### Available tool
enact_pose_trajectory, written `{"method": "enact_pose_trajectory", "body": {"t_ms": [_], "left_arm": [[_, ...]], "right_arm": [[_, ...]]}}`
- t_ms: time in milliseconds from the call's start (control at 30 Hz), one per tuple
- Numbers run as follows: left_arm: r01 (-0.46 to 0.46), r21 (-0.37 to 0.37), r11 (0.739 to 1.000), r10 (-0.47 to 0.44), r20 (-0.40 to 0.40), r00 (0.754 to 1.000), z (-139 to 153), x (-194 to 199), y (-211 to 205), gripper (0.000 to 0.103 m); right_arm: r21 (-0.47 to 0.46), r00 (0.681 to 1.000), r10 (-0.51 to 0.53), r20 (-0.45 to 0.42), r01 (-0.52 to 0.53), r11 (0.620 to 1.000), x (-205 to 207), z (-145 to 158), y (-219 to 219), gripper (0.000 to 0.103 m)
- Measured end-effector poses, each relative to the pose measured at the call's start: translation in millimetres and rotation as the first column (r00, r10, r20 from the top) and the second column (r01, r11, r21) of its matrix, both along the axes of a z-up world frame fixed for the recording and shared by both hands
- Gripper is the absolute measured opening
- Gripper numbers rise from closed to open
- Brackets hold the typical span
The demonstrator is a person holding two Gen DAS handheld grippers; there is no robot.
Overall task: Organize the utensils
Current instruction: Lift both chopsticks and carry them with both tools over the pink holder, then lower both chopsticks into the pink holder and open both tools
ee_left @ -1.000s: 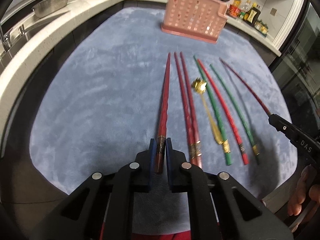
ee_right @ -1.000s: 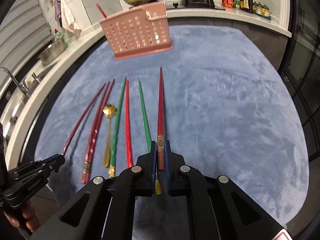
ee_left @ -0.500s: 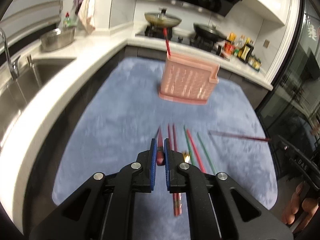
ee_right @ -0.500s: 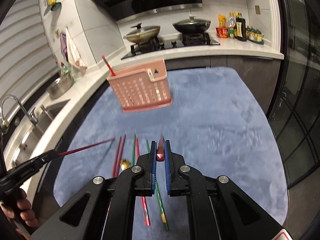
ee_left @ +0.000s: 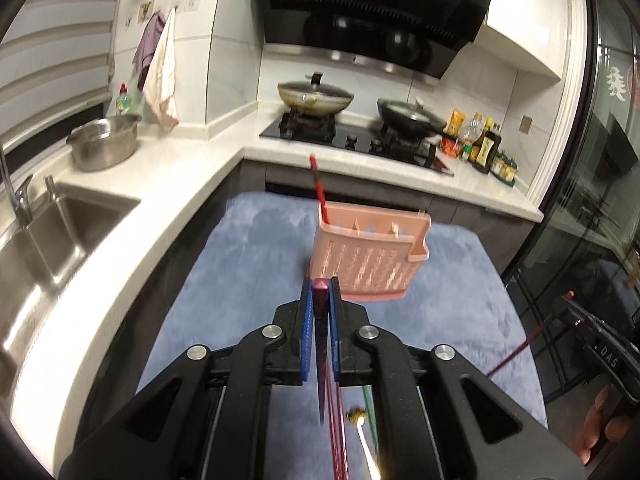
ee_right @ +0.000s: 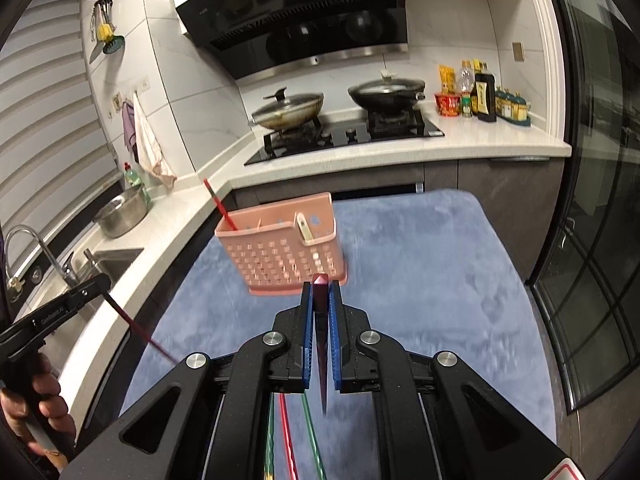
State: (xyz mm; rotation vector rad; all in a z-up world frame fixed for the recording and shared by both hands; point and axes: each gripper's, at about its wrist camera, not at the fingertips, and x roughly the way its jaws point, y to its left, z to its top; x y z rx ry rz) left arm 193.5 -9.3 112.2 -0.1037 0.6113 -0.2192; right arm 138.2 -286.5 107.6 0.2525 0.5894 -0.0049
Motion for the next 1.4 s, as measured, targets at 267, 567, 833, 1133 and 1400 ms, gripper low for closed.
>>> {"method": "enact_pose_trajectory", "body": {"t_ms": [267,567,833,1133,1400], "left_arm": [[0.026,-0.058,0.998,-0.019,0.112,0.994,56,33,-6,0.007],[0.016,-0.08,0.997,0.006,0.277,0.961,119,77,-25,0.007],[-0.01,-0.093,0.996,0.04,0.327,0.944,122,122,-31,0.007],[-0.033,-0.073,0.997,0.051,0.259,0.965,73,161,-35,0.007],[-0.041,-0.061,0.997,0.051,0.17,0.984,37,182,-38,0.007]], "right_arm": [[0.034,0.995,0.015,0.094,-0.019,0.999,36,42,-5,0.007],[0.174,0.964,0.008,0.266,-0.056,0.983,91,97,-23,0.007],[0.206,0.959,-0.009,0.283,-0.051,0.977,147,95,-27,0.007],[0.184,0.985,0.005,0.173,-0.037,0.982,194,43,-20,0.007],[0.16,0.995,0.026,0.097,-0.041,0.986,211,11,-10,0.007]]}}
